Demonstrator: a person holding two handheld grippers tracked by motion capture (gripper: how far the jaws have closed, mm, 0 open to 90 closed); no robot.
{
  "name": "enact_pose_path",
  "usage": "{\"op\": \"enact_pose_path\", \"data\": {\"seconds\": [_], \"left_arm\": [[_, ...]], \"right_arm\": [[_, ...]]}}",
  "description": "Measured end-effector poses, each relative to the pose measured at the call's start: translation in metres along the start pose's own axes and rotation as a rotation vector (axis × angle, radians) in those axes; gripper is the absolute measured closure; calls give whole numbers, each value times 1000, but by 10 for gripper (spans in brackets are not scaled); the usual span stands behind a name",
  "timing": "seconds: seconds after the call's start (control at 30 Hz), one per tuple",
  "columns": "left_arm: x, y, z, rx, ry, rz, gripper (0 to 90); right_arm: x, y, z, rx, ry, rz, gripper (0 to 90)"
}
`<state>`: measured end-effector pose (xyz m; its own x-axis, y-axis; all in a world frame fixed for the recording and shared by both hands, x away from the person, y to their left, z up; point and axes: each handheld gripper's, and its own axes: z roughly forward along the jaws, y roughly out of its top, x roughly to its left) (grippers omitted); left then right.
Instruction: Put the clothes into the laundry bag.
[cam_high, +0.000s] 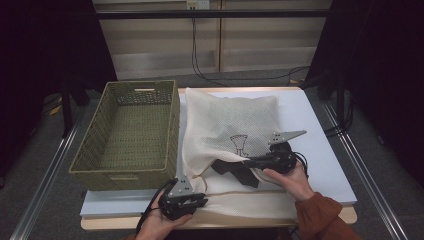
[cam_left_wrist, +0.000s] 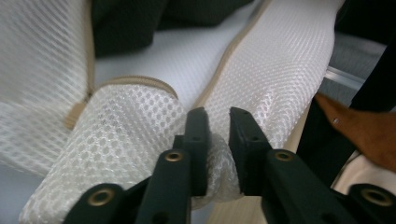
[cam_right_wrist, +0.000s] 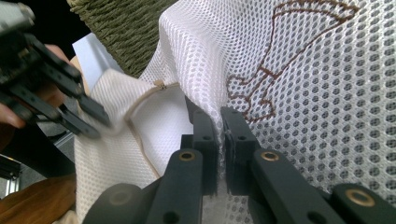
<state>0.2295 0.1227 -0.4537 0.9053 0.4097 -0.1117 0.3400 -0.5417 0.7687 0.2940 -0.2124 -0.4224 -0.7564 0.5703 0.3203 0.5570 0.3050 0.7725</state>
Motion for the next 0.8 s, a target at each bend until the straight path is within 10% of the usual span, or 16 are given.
{"op": "enact_pose_path", "data": {"seconds": [0.37,0.63,0.8], "left_arm": [[16,6,-22,-100,68,12,712],[21,1,10,44,137,-6,526],[23,-9,14,69,136,-8,706]], "right_arm": [[-1,1,1,2,-3,-3,862],[-2,-1,1,7,0,-2,859],[-2,-1,1,11,-6,-6,855]]}}
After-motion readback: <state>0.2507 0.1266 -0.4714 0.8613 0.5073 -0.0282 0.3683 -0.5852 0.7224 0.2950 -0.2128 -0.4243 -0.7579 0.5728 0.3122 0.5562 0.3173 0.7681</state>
